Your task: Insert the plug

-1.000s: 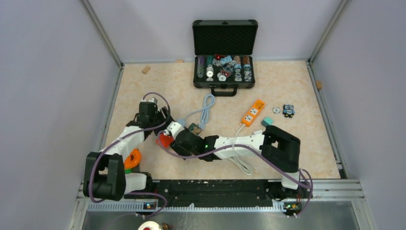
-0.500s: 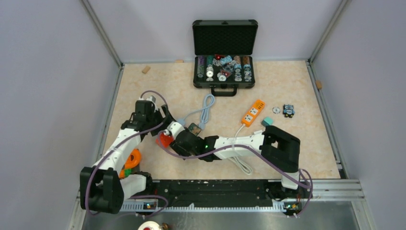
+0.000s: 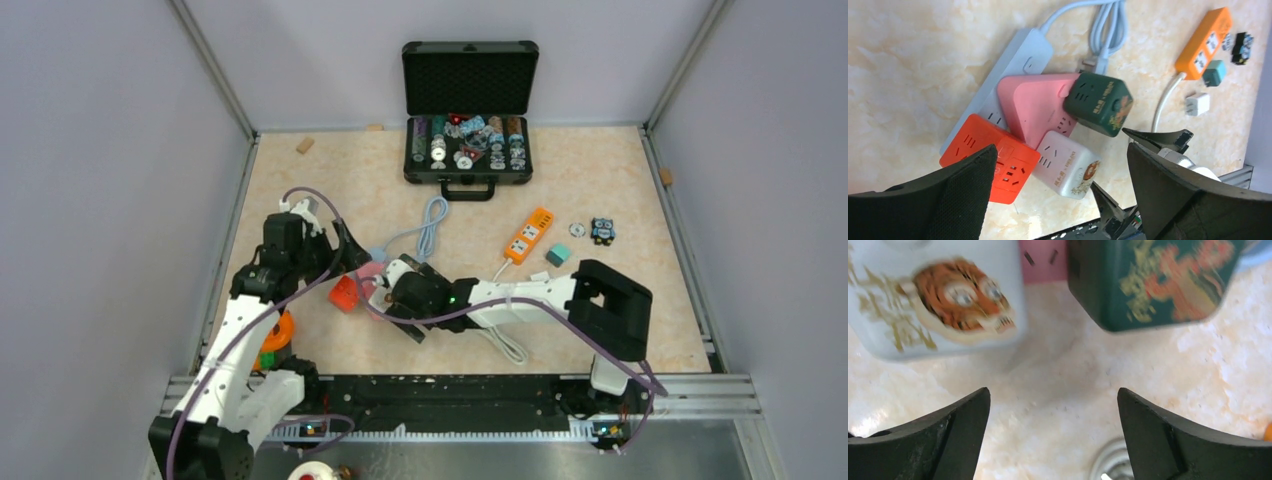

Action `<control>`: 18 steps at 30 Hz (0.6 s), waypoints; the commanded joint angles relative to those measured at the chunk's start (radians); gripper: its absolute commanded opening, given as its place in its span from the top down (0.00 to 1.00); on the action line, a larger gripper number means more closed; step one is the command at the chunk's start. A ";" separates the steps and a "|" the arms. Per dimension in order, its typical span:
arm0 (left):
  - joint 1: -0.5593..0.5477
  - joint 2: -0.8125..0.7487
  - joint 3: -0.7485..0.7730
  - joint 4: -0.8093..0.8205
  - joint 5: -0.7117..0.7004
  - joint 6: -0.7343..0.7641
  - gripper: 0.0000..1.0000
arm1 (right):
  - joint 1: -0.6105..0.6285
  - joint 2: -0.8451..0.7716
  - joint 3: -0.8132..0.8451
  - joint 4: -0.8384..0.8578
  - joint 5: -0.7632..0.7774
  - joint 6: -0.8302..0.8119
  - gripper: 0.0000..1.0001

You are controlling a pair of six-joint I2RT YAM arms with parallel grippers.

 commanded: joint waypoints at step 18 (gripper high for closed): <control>-0.002 -0.059 0.175 -0.184 -0.217 0.162 0.01 | -0.475 -0.558 -0.419 0.028 0.011 0.414 0.01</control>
